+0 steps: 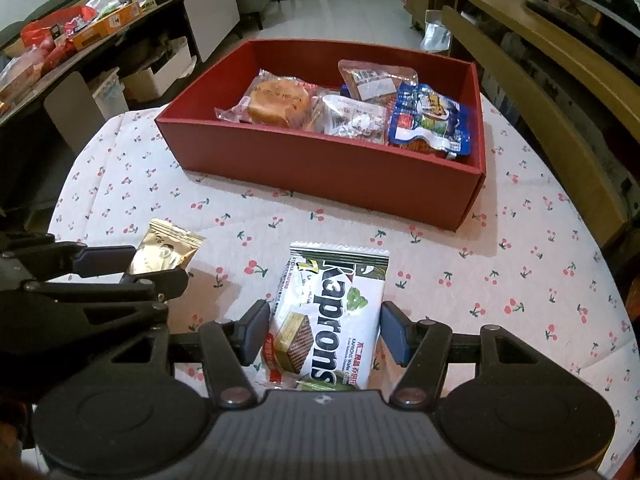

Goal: Organize snacks
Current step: 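Grasp the gold foil packet with the left tool while the right tool grasps the Kaprons bar, then lift both held snacks and carry them over the red box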

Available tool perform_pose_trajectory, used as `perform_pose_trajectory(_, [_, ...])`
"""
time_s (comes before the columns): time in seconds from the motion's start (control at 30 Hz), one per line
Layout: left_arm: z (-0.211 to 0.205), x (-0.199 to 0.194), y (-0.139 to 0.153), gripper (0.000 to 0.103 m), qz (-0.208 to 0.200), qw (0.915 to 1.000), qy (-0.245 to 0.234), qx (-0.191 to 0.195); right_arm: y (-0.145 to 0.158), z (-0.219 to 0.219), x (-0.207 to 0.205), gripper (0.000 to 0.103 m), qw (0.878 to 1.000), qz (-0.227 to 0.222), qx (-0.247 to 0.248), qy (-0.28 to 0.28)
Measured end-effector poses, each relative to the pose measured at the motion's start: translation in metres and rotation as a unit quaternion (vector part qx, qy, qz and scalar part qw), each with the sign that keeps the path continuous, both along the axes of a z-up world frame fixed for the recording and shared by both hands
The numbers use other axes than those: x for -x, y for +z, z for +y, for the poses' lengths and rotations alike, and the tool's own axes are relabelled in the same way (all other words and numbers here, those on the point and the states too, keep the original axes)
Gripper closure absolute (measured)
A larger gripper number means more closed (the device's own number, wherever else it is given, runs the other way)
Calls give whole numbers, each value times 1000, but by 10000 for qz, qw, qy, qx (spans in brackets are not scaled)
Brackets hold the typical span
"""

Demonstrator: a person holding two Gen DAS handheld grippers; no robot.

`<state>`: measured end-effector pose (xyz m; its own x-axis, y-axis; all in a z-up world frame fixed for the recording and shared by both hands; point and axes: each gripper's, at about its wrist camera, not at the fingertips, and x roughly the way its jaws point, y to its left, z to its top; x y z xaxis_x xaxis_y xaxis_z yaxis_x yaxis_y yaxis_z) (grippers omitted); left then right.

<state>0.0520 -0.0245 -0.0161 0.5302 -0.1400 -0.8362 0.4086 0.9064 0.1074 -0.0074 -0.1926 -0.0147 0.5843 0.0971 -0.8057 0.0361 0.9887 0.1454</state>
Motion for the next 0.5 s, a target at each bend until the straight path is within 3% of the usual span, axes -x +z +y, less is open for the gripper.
perform_pose_trajectory(0.5, [-7,-3,13,54,-406,9991,-23,-108,12,-3,-5,30,9997,-226,94,-57])
